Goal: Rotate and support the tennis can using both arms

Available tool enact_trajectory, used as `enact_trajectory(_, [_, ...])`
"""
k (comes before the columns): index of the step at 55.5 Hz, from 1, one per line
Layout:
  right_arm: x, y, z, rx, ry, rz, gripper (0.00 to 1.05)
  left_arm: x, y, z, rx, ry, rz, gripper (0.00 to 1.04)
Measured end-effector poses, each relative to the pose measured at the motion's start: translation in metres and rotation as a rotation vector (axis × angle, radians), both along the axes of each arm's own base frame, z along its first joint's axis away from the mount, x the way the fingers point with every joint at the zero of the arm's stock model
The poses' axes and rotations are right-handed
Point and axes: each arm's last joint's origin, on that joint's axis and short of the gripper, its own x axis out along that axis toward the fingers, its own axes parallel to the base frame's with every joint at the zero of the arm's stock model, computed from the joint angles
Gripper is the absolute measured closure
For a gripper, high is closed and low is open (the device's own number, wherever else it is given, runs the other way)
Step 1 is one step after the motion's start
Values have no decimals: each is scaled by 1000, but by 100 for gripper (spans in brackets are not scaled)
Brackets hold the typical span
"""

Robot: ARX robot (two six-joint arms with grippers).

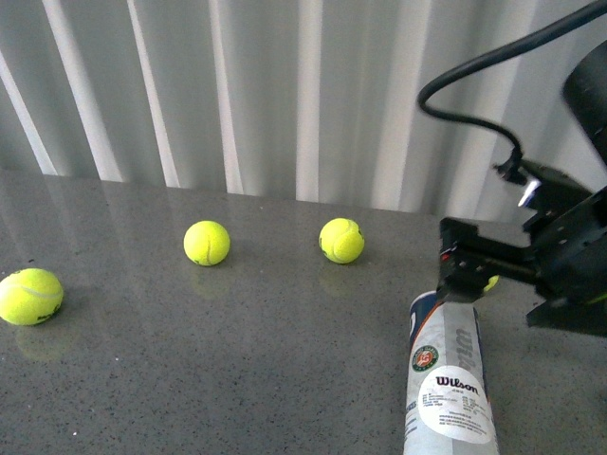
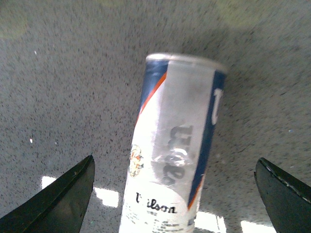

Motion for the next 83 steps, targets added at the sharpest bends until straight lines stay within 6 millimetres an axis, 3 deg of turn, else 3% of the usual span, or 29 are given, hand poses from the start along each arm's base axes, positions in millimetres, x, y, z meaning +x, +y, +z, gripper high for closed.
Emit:
enact_trajectory(6, [4,13,-22,7,69,-6,7,0,0,0,0,0,0,7])
enact_trajectory(16, [11,14,-41,-1,116,-38,7,0,0,0,0,0,0,7])
enact_trajectory(45, [23,7,-61,45,79,-64,7,0,0,0,0,0,0,7])
enact_trajectory(68, [21,6,-66,36,62,-63,69,0,0,0,0,0,0,7])
enact_trajectory(83, [22,5,-62,33,46,-59,82,0,0,0,0,0,0,7])
